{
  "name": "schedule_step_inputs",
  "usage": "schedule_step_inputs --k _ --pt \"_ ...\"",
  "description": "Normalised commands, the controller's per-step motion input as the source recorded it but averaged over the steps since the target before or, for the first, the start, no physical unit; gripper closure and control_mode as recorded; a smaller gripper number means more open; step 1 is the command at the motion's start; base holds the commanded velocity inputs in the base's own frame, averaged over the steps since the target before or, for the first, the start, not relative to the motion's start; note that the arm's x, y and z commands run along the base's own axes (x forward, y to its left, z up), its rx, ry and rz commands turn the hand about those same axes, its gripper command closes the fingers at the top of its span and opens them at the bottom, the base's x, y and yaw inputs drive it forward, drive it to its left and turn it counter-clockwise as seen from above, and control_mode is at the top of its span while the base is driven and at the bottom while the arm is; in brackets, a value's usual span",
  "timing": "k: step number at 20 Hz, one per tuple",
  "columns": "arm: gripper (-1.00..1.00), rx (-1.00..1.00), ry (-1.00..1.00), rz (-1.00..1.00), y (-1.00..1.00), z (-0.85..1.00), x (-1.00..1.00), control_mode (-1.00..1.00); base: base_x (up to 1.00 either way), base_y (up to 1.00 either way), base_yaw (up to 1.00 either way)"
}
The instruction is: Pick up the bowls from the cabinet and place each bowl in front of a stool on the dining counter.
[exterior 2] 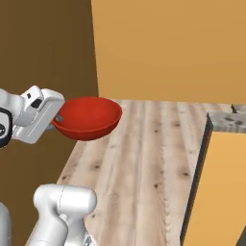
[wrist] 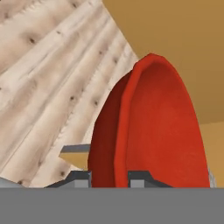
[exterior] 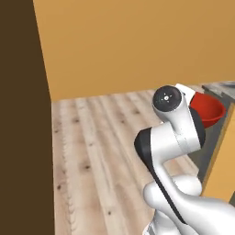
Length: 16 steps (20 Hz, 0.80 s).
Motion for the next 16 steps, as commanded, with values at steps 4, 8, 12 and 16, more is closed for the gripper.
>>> schedule_step_inputs --k 4,8,12,16 --pt "1.00 0.00 0.00 0.00 0.00 0.00 0.00 1.00 1.00 0.48 -0.26" --pt "1.00 0.00 0.00 0.00 0.00 0.00 0.00 1.00 1.00 0.67 -0.28" --pt "1.00 0.00 0.00 0.00 0.00 0.00 0.00 1.00 1.00 0.63 -0.34" --pt "1.00 0.00 0.00 0.00 0.00 0.00 0.00 1.00 1.00 0.58 -0.35"
